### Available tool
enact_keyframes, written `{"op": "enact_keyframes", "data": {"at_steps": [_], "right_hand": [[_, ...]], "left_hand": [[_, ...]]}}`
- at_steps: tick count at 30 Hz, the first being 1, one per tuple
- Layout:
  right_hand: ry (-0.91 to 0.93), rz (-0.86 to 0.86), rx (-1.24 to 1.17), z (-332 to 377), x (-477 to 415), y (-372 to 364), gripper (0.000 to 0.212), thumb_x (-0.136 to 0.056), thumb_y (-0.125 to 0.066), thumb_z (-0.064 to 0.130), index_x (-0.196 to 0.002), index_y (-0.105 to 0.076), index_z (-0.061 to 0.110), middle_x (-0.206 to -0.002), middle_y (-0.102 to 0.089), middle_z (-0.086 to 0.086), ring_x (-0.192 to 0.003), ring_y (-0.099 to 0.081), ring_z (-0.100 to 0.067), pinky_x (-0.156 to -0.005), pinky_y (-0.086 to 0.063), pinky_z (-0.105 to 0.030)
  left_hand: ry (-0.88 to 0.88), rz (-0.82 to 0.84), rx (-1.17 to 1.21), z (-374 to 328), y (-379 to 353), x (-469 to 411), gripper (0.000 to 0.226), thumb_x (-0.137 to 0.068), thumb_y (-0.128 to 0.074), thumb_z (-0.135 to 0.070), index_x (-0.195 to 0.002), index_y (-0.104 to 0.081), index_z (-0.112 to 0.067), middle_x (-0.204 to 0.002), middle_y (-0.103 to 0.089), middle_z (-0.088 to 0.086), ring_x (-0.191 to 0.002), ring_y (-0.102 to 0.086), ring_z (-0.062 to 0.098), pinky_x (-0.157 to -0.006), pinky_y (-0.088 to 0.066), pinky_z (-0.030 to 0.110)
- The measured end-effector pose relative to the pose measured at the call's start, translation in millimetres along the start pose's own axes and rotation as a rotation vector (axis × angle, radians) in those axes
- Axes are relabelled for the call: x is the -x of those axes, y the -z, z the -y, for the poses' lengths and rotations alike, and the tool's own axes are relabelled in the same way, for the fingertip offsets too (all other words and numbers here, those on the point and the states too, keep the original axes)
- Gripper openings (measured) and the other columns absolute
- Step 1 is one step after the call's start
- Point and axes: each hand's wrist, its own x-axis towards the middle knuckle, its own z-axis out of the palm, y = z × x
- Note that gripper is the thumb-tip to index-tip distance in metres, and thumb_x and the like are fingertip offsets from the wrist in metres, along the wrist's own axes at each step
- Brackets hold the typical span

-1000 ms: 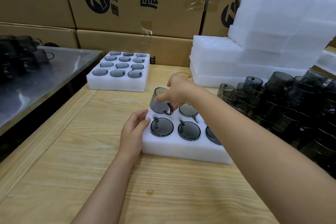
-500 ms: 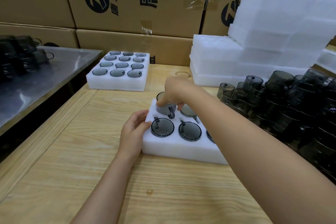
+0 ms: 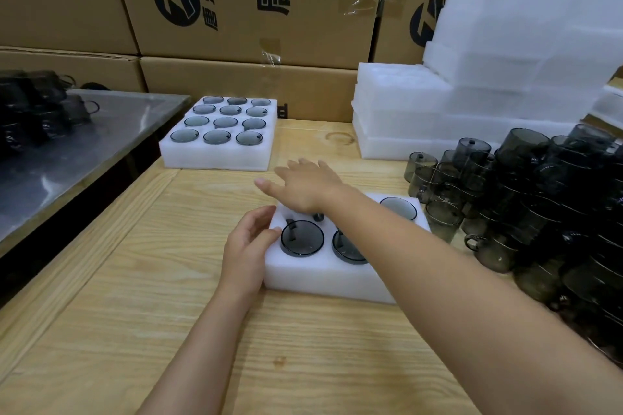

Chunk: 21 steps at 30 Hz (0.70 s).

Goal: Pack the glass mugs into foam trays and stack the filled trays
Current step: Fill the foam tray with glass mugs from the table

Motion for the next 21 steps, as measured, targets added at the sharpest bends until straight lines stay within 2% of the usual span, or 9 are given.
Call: {"op": "enact_keyframes", "data": {"at_steps": [5, 7, 9, 14, 16, 18, 21], "right_hand": [[0.087, -0.011, -0.060, -16.2, -1.4, -19.1, 0.070, -0.092, -0.015, 0.066, -0.151, -0.014, 0.029, -0.159, -0.007, 0.004, -0.146, 0.006, -0.014, -0.115, 0.009, -0.049], [0.084, 0.031, -0.031, -16.8, -4.3, -25.6, 0.072, -0.091, -0.015, 0.068, -0.150, -0.012, 0.029, -0.159, -0.004, 0.006, -0.146, 0.009, -0.012, -0.114, 0.012, -0.051], [0.072, 0.040, -0.033, -16.5, -6.4, -29.2, 0.073, -0.089, -0.015, 0.070, -0.150, -0.011, 0.030, -0.159, -0.004, 0.006, -0.145, 0.011, -0.012, -0.113, 0.014, -0.051], [0.064, 0.034, -0.046, -17.6, -4.8, -28.8, 0.074, -0.088, -0.015, 0.071, -0.150, -0.010, 0.030, -0.159, -0.005, 0.006, -0.145, 0.012, -0.013, -0.112, 0.017, -0.051], [0.062, 0.031, -0.047, -16.3, -3.0, -28.0, 0.075, -0.089, -0.014, 0.071, -0.151, -0.010, 0.029, -0.159, -0.006, 0.006, -0.145, 0.011, -0.014, -0.112, 0.017, -0.051], [0.044, 0.051, -0.119, -15.1, -1.3, -24.4, 0.073, -0.091, -0.011, 0.068, -0.150, -0.015, 0.026, -0.159, -0.012, 0.004, -0.146, 0.002, -0.014, -0.114, 0.012, -0.047], [-0.101, 0.099, -0.491, -18.6, -0.1, -16.2, 0.068, -0.093, -0.013, 0.065, -0.145, -0.034, 0.027, -0.153, -0.030, -0.002, -0.141, -0.023, -0.021, -0.115, -0.014, -0.041]], "left_hand": [[-0.014, -0.010, 0.002, 2.1, -0.2, -0.5, 0.028, -0.072, -0.060, -0.012, -0.098, -0.065, -0.022, -0.099, -0.070, -0.008, -0.094, -0.064, 0.008, -0.079, -0.047, 0.018], [-0.019, -0.016, 0.017, 3.4, -0.4, -0.7, 0.026, -0.082, -0.061, -0.001, -0.097, -0.065, -0.021, -0.098, -0.070, -0.006, -0.094, -0.064, 0.012, -0.080, -0.047, 0.022], [-0.029, -0.021, 0.010, 4.5, -1.0, -1.2, 0.032, -0.088, -0.052, 0.007, -0.097, -0.065, -0.021, -0.099, -0.070, -0.005, -0.093, -0.064, 0.012, -0.080, -0.047, 0.023], [-0.050, -0.055, -0.019, 6.2, -2.4, 0.2, 0.032, -0.089, -0.052, 0.005, -0.096, -0.065, -0.023, -0.093, -0.070, -0.016, -0.085, -0.064, -0.006, -0.071, -0.046, 0.006], [-0.051, -0.072, -0.033, 4.7, -1.7, 0.9, 0.029, -0.090, -0.052, 0.003, -0.095, -0.065, -0.023, -0.091, -0.070, -0.018, -0.085, -0.063, -0.008, -0.071, -0.044, 0.005], [-0.031, -0.084, -0.052, 3.5, -0.1, 0.5, 0.025, -0.091, -0.052, -0.001, -0.098, -0.065, -0.022, -0.100, -0.068, -0.011, -0.094, -0.062, 0.001, -0.079, -0.045, 0.013], [-0.001, -0.071, -0.047, 2.9, 0.9, -0.5, 0.022, -0.093, -0.051, -0.003, -0.100, -0.066, -0.018, -0.105, -0.068, 0.002, -0.094, -0.063, 0.014, -0.081, -0.047, 0.025]]}}
